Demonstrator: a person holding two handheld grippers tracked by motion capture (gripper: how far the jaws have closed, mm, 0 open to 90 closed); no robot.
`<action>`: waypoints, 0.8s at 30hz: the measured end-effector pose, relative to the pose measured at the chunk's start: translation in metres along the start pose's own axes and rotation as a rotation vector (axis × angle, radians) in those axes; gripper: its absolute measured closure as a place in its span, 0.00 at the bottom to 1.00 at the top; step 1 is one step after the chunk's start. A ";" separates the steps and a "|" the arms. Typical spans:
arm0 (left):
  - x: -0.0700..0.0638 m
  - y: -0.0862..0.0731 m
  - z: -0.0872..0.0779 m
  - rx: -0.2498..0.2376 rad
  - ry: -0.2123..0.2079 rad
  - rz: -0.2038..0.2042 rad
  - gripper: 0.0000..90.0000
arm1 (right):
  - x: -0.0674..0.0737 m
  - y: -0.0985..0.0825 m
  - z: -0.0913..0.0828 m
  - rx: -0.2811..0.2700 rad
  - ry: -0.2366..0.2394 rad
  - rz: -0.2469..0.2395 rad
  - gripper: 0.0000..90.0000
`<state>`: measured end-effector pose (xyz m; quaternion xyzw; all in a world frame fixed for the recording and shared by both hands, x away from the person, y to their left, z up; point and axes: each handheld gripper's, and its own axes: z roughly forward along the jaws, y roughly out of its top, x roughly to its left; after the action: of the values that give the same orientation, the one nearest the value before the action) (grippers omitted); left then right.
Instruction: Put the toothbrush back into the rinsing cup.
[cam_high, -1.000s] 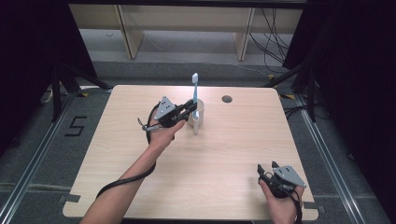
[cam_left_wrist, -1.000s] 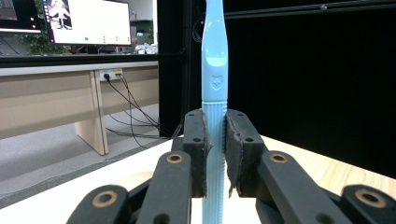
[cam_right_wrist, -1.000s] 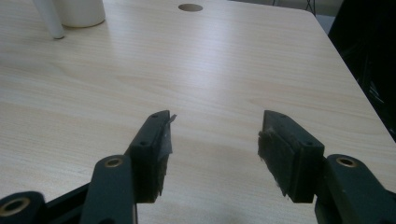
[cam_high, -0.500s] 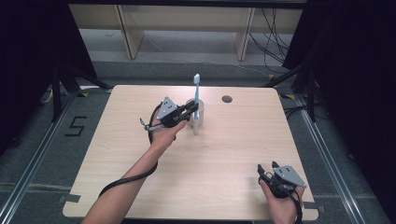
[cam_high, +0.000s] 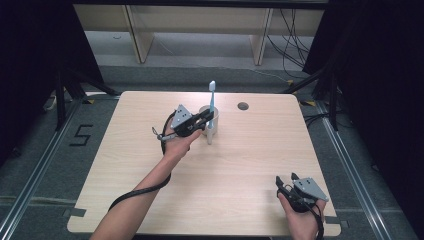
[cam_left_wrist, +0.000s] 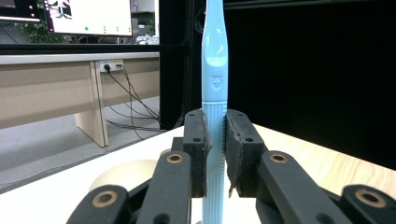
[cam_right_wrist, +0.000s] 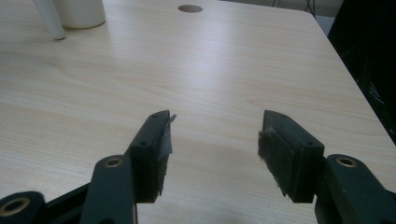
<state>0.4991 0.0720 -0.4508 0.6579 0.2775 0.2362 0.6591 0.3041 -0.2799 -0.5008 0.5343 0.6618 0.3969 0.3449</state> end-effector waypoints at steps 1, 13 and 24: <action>0.000 0.000 0.000 0.000 0.000 0.000 0.87 | 0.000 0.000 0.000 0.000 0.000 0.000 0.49; 0.001 -0.006 0.001 0.013 0.007 -0.001 0.87 | 0.000 0.000 0.000 0.011 0.007 0.006 0.49; 0.001 -0.010 0.000 0.022 0.011 0.002 0.87 | 0.001 0.000 0.000 0.006 0.005 0.007 0.49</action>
<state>0.4998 0.0725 -0.4606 0.6639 0.2831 0.2374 0.6502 0.3040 -0.2792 -0.5011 0.5364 0.6621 0.3976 0.3403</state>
